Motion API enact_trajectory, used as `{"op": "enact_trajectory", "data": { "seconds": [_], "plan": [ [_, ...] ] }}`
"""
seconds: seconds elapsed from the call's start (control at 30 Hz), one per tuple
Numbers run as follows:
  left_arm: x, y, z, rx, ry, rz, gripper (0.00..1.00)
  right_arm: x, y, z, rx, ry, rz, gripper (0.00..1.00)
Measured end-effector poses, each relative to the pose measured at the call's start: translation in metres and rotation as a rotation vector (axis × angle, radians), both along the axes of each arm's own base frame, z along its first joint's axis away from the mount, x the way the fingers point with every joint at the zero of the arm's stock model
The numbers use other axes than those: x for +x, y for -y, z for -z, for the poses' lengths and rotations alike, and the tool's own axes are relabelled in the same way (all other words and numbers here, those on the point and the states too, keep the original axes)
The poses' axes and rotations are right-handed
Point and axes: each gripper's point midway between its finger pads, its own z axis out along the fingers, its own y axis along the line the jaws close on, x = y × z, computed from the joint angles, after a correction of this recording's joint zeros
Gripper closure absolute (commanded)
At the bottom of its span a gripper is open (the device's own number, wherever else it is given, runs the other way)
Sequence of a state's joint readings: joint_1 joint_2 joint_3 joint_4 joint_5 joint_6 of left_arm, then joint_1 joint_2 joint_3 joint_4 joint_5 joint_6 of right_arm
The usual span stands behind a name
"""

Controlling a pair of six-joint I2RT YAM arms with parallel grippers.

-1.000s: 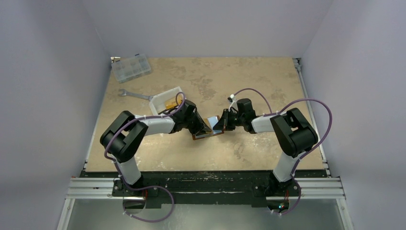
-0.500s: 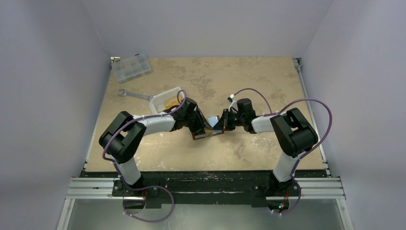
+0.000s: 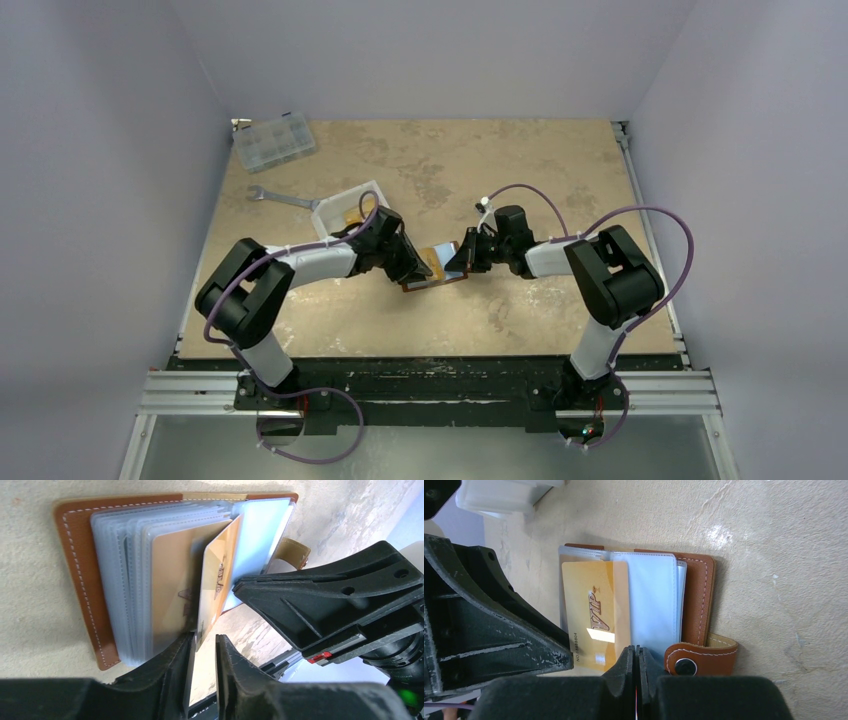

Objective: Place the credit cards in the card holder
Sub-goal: Insert the credit card into the card holder.

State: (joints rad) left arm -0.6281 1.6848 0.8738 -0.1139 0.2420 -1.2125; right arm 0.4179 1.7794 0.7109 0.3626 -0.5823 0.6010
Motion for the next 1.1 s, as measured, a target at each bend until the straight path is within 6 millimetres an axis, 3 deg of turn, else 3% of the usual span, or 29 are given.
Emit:
{"op": "enact_trajectory", "data": {
  "seconds": [0.27, 0.37, 0.53, 0.67, 0.83, 1.1],
  "plan": [
    [-0.001, -0.004, 0.004, -0.005, -0.006, -0.004, 1.0, 0.0, 0.0, 0.0, 0.0, 0.0, -0.001, 1.0],
    [-0.001, -0.004, 0.004, -0.006, -0.005, -0.002, 1.0, -0.001, 0.0, 0.0, -0.001, 0.002, -0.007, 1.0],
    [-0.001, -0.004, 0.004, -0.005, 0.002, 0.011, 1.0, -0.006, 0.007, -0.004, -0.046, 0.0, -0.008, 0.86],
    [-0.002, -0.003, 0.005, -0.01, 0.009, 0.029, 1.0, -0.005, 0.016, -0.012, -0.102, 0.021, 0.003, 0.82],
    [-0.001, 0.0, 0.006, -0.029, 0.02, 0.064, 1.0, 0.009, 0.022, -0.022, -0.159, 0.081, 0.026, 0.81],
    [0.001, 0.005, 0.006, -0.064, 0.046, 0.123, 1.0, 0.012, 0.032, -0.01, -0.231, 0.077, 0.042, 0.79]
  ]
}}
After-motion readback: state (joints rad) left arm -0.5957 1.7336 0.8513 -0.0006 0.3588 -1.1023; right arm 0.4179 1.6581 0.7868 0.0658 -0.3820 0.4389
